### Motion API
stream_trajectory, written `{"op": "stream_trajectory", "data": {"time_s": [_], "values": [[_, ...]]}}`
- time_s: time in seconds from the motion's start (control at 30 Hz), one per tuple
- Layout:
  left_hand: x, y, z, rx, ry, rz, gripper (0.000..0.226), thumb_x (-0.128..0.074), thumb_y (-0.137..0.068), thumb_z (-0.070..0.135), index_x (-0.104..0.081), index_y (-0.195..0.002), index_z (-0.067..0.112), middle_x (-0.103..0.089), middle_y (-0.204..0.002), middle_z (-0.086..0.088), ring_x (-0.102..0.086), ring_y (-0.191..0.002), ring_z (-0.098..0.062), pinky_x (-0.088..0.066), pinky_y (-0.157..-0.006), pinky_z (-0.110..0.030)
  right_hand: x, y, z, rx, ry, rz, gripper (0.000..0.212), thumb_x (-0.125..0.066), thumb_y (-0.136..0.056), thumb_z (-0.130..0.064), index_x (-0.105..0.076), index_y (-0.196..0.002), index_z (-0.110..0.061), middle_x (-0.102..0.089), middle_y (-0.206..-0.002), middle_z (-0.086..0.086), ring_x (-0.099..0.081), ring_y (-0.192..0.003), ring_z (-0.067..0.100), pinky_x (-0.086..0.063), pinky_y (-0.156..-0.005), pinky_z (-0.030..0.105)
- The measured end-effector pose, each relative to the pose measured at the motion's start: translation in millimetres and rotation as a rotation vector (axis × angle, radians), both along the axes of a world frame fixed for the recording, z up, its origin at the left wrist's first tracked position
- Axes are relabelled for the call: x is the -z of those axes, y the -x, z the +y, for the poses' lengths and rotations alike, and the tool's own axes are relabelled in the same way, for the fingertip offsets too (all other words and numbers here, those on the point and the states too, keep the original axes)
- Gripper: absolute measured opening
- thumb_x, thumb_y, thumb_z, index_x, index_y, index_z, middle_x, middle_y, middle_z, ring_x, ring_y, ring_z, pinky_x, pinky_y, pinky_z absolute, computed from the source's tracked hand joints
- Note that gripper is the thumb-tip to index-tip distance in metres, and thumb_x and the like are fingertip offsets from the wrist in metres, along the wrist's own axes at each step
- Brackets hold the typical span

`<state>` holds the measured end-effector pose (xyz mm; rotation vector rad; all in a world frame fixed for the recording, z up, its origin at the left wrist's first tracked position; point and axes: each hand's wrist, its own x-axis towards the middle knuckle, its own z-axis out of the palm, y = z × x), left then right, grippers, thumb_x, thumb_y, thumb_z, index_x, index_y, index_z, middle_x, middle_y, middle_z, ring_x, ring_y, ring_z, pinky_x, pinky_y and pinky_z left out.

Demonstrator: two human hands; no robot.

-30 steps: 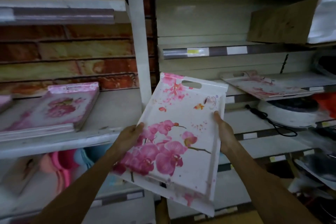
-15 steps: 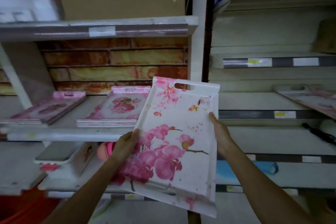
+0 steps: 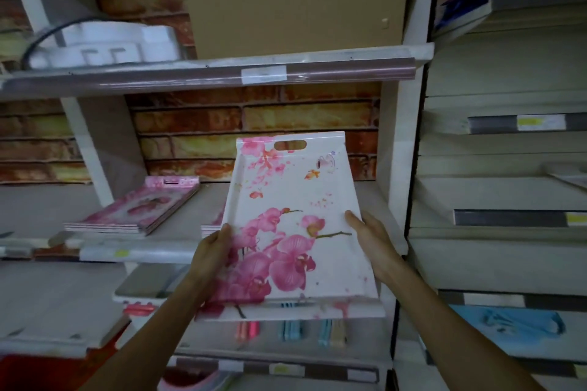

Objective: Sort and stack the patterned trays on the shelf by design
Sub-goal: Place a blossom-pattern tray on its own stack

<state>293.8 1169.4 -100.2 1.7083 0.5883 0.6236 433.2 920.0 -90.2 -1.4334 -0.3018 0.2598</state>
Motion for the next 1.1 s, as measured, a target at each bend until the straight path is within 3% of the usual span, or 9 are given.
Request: {"op": "stream_trajectory", "data": {"time_s": [0.17, 0.3, 0.4, 0.47, 0.57, 0.67, 0.8, 0.97, 1.1], "values": [[-6.1, -6.5, 33.7, 0.000, 0.020, 0.000, 0.052, -0.038, -0.101, 0.040, -0.064, -0.077, 0.002, -0.053, -0.059, -0.007, -0.046, -0.055, -0.020, -0.040, -0.058, -0.029, 4.9, 1.1, 28.4, 0.023, 0.081, -0.072, 0.023, -0.054, -0.097, -0.022, -0.055, -0.119, -0.015, -0.068, -0.111, 0.005, -0.068, -0.094, 0.022, -0.056, -0.082, 0.040], [-15.7, -21.5, 53.2, 0.022, 0.045, 0.007, 0.041, -0.046, -0.099, 0.034, -0.062, -0.080, 0.002, -0.054, -0.062, -0.006, -0.049, -0.055, -0.019, -0.046, -0.055, -0.028, -4.0, -11.2, 46.9, 0.047, 0.087, -0.139, 0.017, -0.051, -0.098, -0.018, -0.056, -0.114, -0.020, -0.068, -0.104, -0.001, -0.066, -0.087, 0.014, -0.055, -0.069, 0.028], [-23.5, -36.7, 71.3, 0.067, 0.050, 0.023, 0.021, -0.059, -0.092, 0.022, -0.059, -0.088, 0.002, -0.060, -0.073, -0.011, -0.060, -0.066, -0.026, -0.059, -0.069, -0.048, -11.4, -27.1, 60.6, 0.067, 0.089, -0.166, 0.017, -0.050, -0.098, -0.017, -0.059, -0.112, -0.020, -0.068, -0.100, -0.003, -0.066, -0.084, 0.011, -0.053, -0.065, 0.024], [-29.2, -46.7, 84.0, 0.086, 0.053, 0.022, 0.023, -0.064, -0.090, 0.018, -0.054, -0.106, 0.005, -0.064, -0.084, -0.016, -0.063, -0.077, -0.032, -0.058, -0.078, -0.056, -14.9, -41.2, 71.6, 0.080, 0.091, -0.170, 0.017, -0.050, -0.098, -0.016, -0.060, -0.110, -0.020, -0.068, -0.099, -0.002, -0.066, -0.083, 0.010, -0.053, -0.064, 0.024], [-38.2, -64.1, 99.5, 0.101, 0.014, 0.013, 0.038, -0.065, -0.089, 0.016, -0.050, -0.123, 0.008, -0.066, -0.090, -0.018, -0.065, -0.074, -0.025, -0.061, -0.062, -0.041, -18.3, -63.7, 89.8, 0.100, 0.095, -0.182, 0.015, -0.051, -0.097, -0.014, -0.062, -0.108, -0.017, -0.068, -0.099, 0.001, -0.065, -0.077, 0.009, -0.050, -0.060, 0.022], [-45.5, -82.5, 112.5, 0.084, -0.084, 0.032, 0.036, -0.059, -0.093, 0.014, -0.048, -0.127, 0.017, -0.064, -0.086, -0.012, -0.062, -0.064, -0.017, -0.052, -0.045, -0.021, -19.4, -86.5, 108.6, 0.100, 0.092, -0.190, 0.022, -0.054, -0.096, -0.011, -0.064, -0.114, -0.014, -0.069, -0.105, 0.004, -0.066, -0.081, 0.013, -0.052, -0.066, 0.023], [-46.7, -107.9, 129.8, 0.068, -0.203, 0.062, 0.033, -0.053, -0.095, 0.012, -0.051, -0.128, 0.009, -0.062, -0.078, -0.008, -0.058, -0.059, -0.014, -0.047, -0.044, -0.018, -19.7, -114.7, 131.6, 0.081, 0.111, -0.220, 0.028, -0.054, -0.094, -0.007, -0.063, -0.120, -0.010, -0.067, -0.108, 0.003, -0.065, -0.090, 0.018, -0.051, -0.067, 0.020], [-45.2, -132.6, 148.5, 0.048, -0.384, 0.103, 0.021, -0.049, -0.098, 0.016, -0.053, -0.119, 0.013, -0.062, -0.080, -0.002, -0.057, -0.063, -0.010, -0.041, -0.045, -0.012, -10.4, -142.0, 155.5, 0.125, 0.154, -0.216, 0.029, -0.051, -0.093, -0.007, -0.064, -0.119, -0.011, -0.067, -0.111, 0.002, -0.063, -0.096, 0.019, -0.050, -0.081, 0.028], [-34.8, -147.4, 165.7, 0.033, -0.446, 0.134, 0.017, -0.051, -0.096, 0.014, -0.057, -0.112, 0.010, -0.063, -0.076, -0.001, -0.058, -0.063, -0.013, -0.045, -0.054, -0.023, 0.9, -155.9, 168.0, 0.142, 0.259, -0.266, 0.032, -0.049, -0.091, -0.008, -0.064, -0.119, -0.012, -0.067, -0.118, 0.005, -0.061, -0.097, 0.018, -0.045, -0.076, 0.024]]}}
